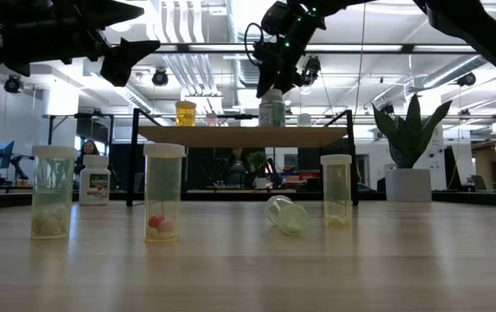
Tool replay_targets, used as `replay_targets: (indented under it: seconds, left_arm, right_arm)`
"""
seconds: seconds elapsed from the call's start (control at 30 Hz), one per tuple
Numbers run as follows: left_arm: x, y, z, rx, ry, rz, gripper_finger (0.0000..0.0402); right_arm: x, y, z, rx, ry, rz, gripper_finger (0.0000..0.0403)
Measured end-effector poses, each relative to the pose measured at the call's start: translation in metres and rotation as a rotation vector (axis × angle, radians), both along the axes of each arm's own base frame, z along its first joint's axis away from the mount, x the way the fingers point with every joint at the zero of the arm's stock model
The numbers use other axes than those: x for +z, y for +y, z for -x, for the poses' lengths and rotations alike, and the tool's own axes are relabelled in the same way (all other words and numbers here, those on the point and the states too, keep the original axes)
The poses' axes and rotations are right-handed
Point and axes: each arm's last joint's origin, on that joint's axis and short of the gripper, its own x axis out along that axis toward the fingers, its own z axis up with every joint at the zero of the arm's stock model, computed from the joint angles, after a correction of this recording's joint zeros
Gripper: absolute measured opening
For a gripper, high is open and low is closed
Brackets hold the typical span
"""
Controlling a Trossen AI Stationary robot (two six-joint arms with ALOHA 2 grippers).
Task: Pick and place medicine bottles onto shelf by color
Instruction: Put the green medicine bottle on the shelf, then put the white medicine bottle on the shelf
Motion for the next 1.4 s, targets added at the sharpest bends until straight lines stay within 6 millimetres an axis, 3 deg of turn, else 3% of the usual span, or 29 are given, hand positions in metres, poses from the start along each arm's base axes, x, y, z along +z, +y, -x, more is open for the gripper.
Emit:
replay_targets:
  seconds: [0.3, 0.57, 0.77, 0.93, 1.1, 1.4]
  left_arm:
    - [0.004, 0.0, 0.001, 0.006, -0.015, -0.011, 0.0286]
    - [0.025, -0.001, 0.012, 0.097, -0.064, -0.084, 0.0286]
    - [0.033, 0.011, 0.019, 0.555, 0.277, -0.011, 0.0286]
    - [0.035, 0.015, 0.017, 0.679, 0.55, -0.007, 0.0286]
    - [0.02, 0.019, 0.012, 0.763, 0.711, -0.006, 0.0286]
    - [0.009, 0.014, 0.041, 0.943, 0.726, 0.102, 0.0286]
  right_arm:
    - [0.009, 0.004, 0.004, 0.008, -0.02, 0.015, 0.0331]
    - [0.061, 0.027, 0.034, 0.025, -0.122, 0.102, 0.0329]
    - [0.094, 0.058, 0.053, 0.086, -0.177, 0.162, 0.0329]
    - [0.114, 0.095, 0.064, 0.182, -0.222, 0.207, 0.0328]
    - [0.113, 0.128, 0.07, 0.258, -0.266, 0.229, 0.0328]
    - [0.089, 0.169, 0.099, 0.324, -0.434, 0.273, 0.0328]
